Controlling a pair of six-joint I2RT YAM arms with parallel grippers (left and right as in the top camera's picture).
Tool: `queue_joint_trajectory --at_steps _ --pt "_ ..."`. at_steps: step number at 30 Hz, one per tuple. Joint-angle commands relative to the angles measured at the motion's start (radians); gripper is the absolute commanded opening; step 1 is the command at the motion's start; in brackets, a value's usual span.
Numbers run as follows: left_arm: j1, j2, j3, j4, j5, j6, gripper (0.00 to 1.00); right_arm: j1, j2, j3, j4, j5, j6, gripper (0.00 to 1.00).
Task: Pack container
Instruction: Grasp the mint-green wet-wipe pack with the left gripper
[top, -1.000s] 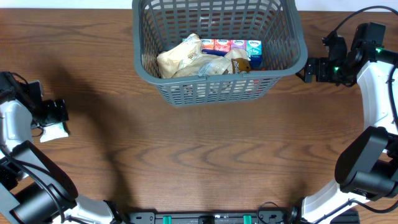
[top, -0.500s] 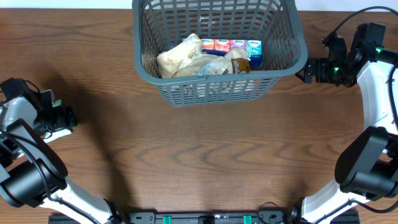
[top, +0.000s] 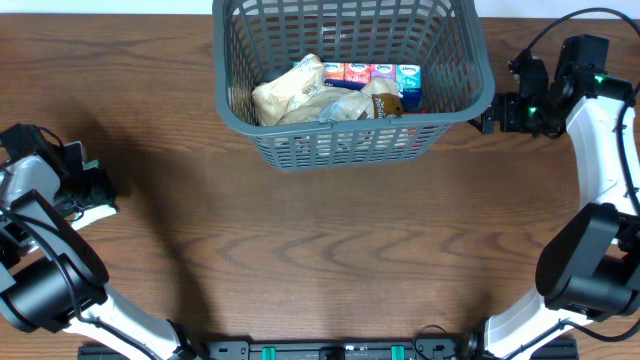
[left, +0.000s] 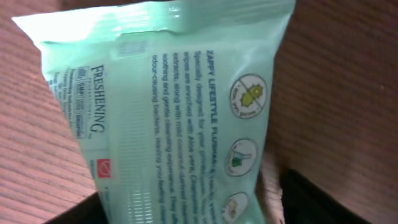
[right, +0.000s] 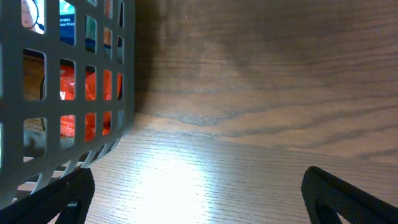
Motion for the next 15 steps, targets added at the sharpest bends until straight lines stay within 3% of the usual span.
queue_joint_trajectory --at_steps 1,6,9,15 --pt "0.001 0.029 -0.002 -0.004 -0.011 -0.016 0.57 0.013 -0.003 -0.003 0.0 -0.007 0.006 0.99" --pt "0.001 0.029 -0.002 -0.004 -0.011 -0.061 0.49 0.012 -0.003 -0.003 0.0 -0.007 0.006 0.99" --pt "0.0 0.028 -0.002 -0.004 -0.011 -0.095 0.37 0.012 -0.003 -0.003 0.0 -0.007 0.006 0.99" --pt "-0.002 0.018 0.001 -0.008 -0.007 -0.13 0.31 0.011 -0.003 -0.003 0.005 -0.007 0.006 0.99"
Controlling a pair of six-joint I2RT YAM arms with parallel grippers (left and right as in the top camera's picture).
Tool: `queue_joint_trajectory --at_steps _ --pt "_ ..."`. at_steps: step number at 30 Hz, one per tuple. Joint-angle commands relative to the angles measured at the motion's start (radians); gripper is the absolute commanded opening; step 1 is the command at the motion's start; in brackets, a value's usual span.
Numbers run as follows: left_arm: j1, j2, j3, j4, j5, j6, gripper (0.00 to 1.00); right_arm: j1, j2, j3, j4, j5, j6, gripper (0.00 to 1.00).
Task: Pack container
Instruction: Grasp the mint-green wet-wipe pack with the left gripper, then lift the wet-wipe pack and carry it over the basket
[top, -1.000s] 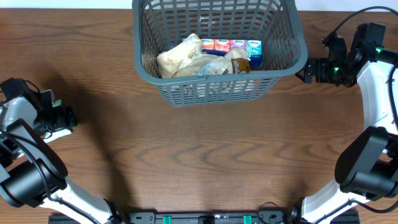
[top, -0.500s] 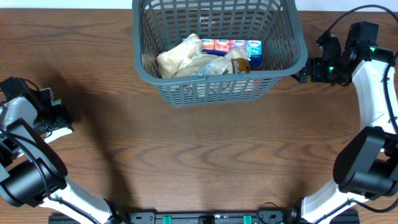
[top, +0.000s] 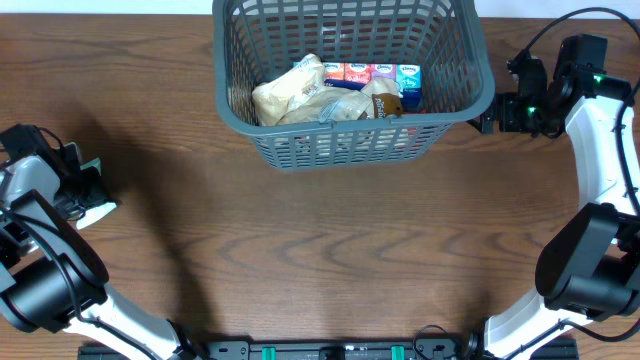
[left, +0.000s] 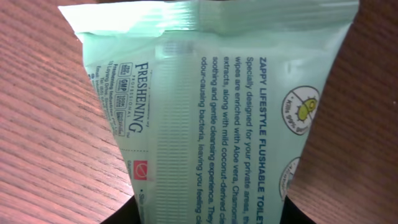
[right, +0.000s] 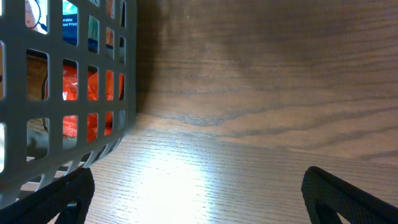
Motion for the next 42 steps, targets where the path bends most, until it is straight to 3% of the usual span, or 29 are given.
queue_joint_trajectory --at_steps 1,10,14,17,27,36,42 --pt "-0.003 0.01 0.001 -0.008 0.001 -0.031 0.31 0.009 -0.003 -0.003 0.006 -0.006 0.005 0.99" --pt "-0.086 -0.169 0.003 -0.016 0.0 -0.045 0.29 -0.004 -0.003 -0.003 0.044 0.056 0.006 0.99" --pt "-0.158 -0.293 0.007 -0.056 0.0 -0.056 0.15 -0.026 -0.003 -0.003 0.077 0.074 0.025 0.99" --pt "-0.218 -0.4 0.02 -0.094 0.0 -0.056 0.14 -0.053 -0.003 -0.003 0.114 0.151 0.109 0.99" --pt "-0.418 -0.677 0.109 -0.171 0.0 -0.05 0.15 -0.098 -0.003 -0.003 0.135 0.154 0.109 0.99" --pt "-0.654 -0.714 0.286 -0.225 0.0 0.089 0.15 -0.098 -0.003 -0.003 0.14 0.153 0.11 0.99" --pt "-0.784 -0.647 0.41 -0.221 0.0 0.171 0.14 -0.098 -0.003 -0.003 0.139 0.153 0.11 0.99"
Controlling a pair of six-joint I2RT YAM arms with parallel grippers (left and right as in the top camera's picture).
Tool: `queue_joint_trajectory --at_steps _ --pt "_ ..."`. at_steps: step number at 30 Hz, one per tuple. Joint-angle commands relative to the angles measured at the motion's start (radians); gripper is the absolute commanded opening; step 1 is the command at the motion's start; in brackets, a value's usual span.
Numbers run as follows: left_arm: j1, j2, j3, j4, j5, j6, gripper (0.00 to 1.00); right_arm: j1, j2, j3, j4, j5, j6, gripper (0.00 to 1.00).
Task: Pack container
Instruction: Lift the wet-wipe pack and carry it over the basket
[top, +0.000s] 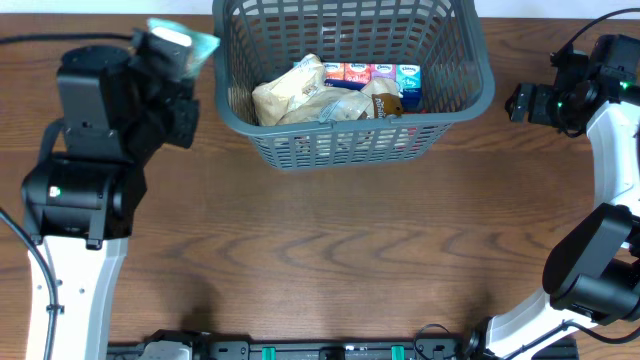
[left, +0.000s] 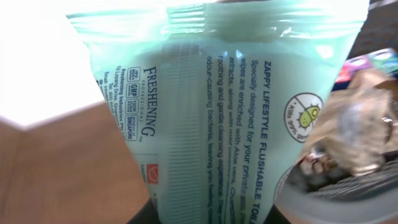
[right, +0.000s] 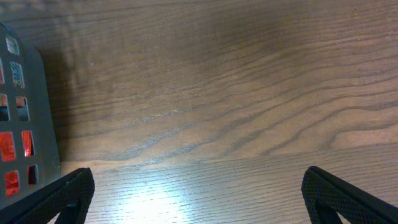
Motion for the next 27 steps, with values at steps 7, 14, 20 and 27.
queue_joint_trajectory --at_steps 7,14,20,27 --pt "-0.142 0.248 0.292 0.002 -0.002 0.142 0.13 -0.003 -0.003 -0.003 -0.005 0.002 0.013 0.99" --pt "-0.223 0.46 0.526 0.001 -0.001 0.217 0.1 -0.003 -0.003 -0.003 -0.009 -0.002 0.013 0.99" --pt "-0.304 0.571 0.603 0.041 0.007 0.307 0.08 -0.003 -0.003 -0.003 -0.016 -0.002 0.013 0.99" --pt "-0.366 0.658 0.603 0.105 0.012 0.305 0.06 -0.003 -0.003 -0.003 -0.024 -0.006 0.013 0.99"
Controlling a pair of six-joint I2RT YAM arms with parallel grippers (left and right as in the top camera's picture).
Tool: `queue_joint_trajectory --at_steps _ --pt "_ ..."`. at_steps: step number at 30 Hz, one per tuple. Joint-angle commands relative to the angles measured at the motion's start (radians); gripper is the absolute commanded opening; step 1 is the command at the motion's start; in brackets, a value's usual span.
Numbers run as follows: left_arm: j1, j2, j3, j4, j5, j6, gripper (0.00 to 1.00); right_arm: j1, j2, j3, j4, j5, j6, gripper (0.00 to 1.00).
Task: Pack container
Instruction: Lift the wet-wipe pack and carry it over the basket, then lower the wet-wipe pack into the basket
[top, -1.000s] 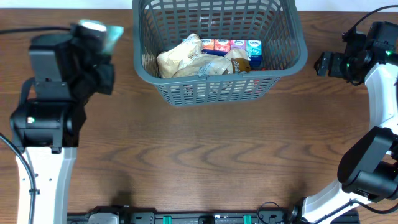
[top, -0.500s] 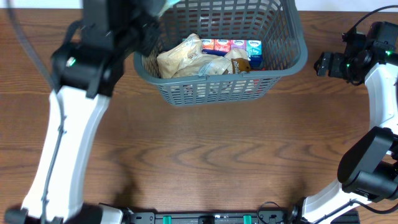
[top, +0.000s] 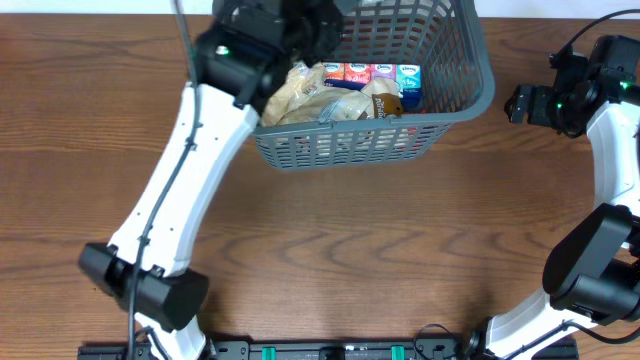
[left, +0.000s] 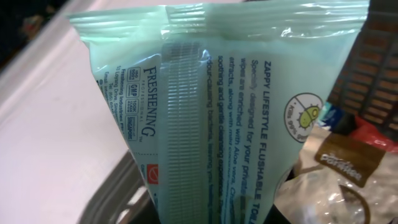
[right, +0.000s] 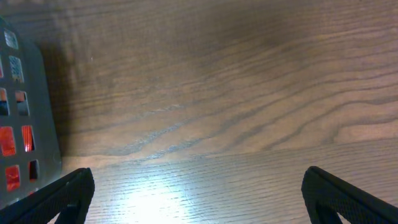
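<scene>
A pale green pack of flushable wipes (left: 217, 106) fills the left wrist view, with my left gripper (left: 211, 214) shut on its lower end. Overhead, the left gripper (top: 300, 25) hangs over the back left corner of the grey basket (top: 470, 95); the pack itself is hidden under the arm there. Below the pack lie a brown packet (left: 339, 162) and clear wrapping inside the basket. My right gripper (top: 515, 103) stands open to the right of the basket, and it is empty (right: 199, 199) over the bare wood.
The basket holds a beige bag (top: 290, 90), a row of small colourful packets (top: 375, 72) and a brown packet (top: 385, 100). Its grey wall (right: 25, 124) shows at the left of the right wrist view. The brown wooden table (top: 330, 250) spreads in front.
My left arm has moved from beside the basket's left wall to over its back left corner, the wipes pack still in the gripper. The right gripper has stayed put.
The left gripper was first at the table's far left edge with the wipes pack between its jaws on the wood. Later it held the pack raised beside the basket, and now over it. The right gripper moved from the basket's right wall a little further right.
</scene>
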Motion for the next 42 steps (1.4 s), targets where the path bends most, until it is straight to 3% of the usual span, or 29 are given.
queue_joint_trajectory --at_steps 1,7,11,21,22,23,24,25,26,34,42 --pt "-0.019 0.039 0.027 0.007 0.014 0.021 0.06 -0.002 -0.003 -0.003 -0.006 -0.006 0.01 0.99" --pt "-0.044 0.111 0.027 -0.046 0.029 0.024 0.06 -0.002 -0.003 -0.003 -0.007 -0.006 0.01 0.99" --pt "-0.046 0.152 0.027 -0.123 0.107 0.114 0.06 -0.002 -0.003 -0.003 -0.007 -0.006 0.01 0.99" --pt "-0.046 0.182 0.027 -0.171 0.119 0.155 0.06 -0.001 -0.003 -0.003 -0.013 -0.013 0.01 0.99" --pt "-0.046 0.182 0.027 -0.171 0.119 0.155 0.11 -0.001 -0.003 -0.003 -0.014 -0.013 0.01 0.99" --pt "-0.046 0.182 0.027 -0.173 0.119 0.154 0.33 -0.001 -0.003 -0.003 -0.016 -0.013 0.01 0.99" --pt "-0.046 0.182 0.027 -0.176 0.119 0.153 0.68 -0.001 -0.003 -0.003 -0.019 -0.013 0.01 0.99" --pt "-0.046 0.182 0.027 -0.179 0.119 0.151 0.91 -0.001 -0.003 -0.003 -0.022 -0.013 0.01 0.99" --pt "-0.046 0.182 0.027 -0.182 0.119 0.151 0.97 -0.001 -0.003 -0.003 -0.023 -0.013 0.01 0.99" --pt "-0.041 0.182 0.027 -0.204 0.085 0.142 0.99 -0.001 -0.003 -0.003 -0.025 -0.013 0.01 0.99" --pt "0.024 0.172 0.027 -0.131 -0.025 -0.004 0.99 -0.002 -0.007 -0.002 0.061 -0.013 0.01 0.99"
